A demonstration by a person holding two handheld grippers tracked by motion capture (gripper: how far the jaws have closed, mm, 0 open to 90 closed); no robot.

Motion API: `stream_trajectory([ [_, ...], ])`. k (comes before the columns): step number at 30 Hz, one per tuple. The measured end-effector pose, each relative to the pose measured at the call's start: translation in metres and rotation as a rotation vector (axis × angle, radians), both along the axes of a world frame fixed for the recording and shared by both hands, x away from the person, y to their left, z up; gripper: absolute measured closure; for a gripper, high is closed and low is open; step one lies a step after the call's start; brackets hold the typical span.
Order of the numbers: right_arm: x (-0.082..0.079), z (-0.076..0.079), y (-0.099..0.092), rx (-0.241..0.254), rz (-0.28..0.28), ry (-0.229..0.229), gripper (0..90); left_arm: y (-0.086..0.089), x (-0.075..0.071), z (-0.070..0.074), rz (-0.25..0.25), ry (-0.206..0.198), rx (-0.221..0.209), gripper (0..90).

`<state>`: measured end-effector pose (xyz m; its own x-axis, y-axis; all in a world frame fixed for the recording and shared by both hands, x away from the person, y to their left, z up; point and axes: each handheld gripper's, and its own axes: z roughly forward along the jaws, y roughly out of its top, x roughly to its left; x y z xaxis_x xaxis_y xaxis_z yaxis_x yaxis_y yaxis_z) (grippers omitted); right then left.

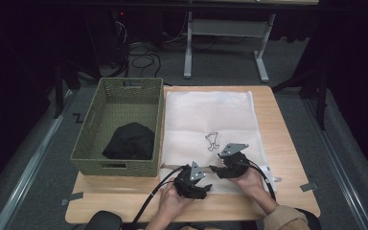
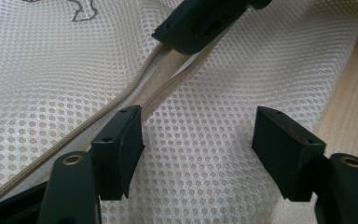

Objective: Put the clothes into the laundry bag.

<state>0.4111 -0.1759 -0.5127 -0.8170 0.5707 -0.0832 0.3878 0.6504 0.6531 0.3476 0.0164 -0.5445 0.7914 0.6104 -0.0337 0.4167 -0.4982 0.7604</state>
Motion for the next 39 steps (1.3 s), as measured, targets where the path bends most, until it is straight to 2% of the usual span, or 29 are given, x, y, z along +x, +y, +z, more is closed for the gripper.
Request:
stream_trajectory([
  [4,0.005,-0.008,-0.002,-0.003,-0.014,0.022,38.0,0.000,0.000,0.000,0.000,0.000,0.000,33.5],
  [9,0.005,-0.012,-0.002,-0.016,-0.015,0.031,35.9,0.000,0.000,0.000,0.001,0.000,0.000,33.5],
  [16,0.007,-0.016,-0.002,-0.011,-0.017,0.025,34.4,0.000,0.000,0.000,0.002,-0.001,0.000,33.5],
  [20,0.009,-0.016,-0.003,-0.007,-0.022,0.039,36.0,0.000,0.000,0.000,0.002,-0.001,0.000,33.5],
  [22,0.009,-0.016,-0.003,-0.006,-0.024,0.041,39.1,0.000,0.000,0.000,0.003,-0.001,0.000,33.5],
  [23,0.009,-0.015,-0.003,0.002,-0.022,0.044,44.1,0.000,0.000,0.000,0.003,-0.001,0.000,33.5],
  [25,0.009,-0.015,-0.003,0.001,-0.019,0.041,45.8,0.000,0.000,0.000,0.003,-0.001,0.000,33.5],
  [27,0.009,-0.014,-0.004,-0.010,-0.021,0.033,53.0,0.000,0.000,0.000,0.003,-0.001,0.000,33.5],
  [29,0.011,-0.014,-0.005,0.007,-0.033,0.041,57.7,0.000,0.000,0.000,0.004,-0.002,0.000,33.6],
  [32,0.013,-0.014,-0.007,-0.004,-0.023,0.029,67.3,0.000,0.000,0.000,0.004,-0.002,0.000,33.5],
  [34,0.012,-0.014,-0.006,-0.004,-0.019,0.027,69.2,0.000,0.000,0.000,0.004,-0.002,0.000,33.5],
  [36,0.011,-0.013,-0.005,-0.026,-0.001,0.008,75.0,0.000,0.000,0.000,0.004,-0.002,0.001,33.5],
  [39,0.010,-0.013,-0.003,-0.036,0.009,0.003,76.0,0.000,0.000,0.000,0.004,-0.002,0.001,33.5],
])
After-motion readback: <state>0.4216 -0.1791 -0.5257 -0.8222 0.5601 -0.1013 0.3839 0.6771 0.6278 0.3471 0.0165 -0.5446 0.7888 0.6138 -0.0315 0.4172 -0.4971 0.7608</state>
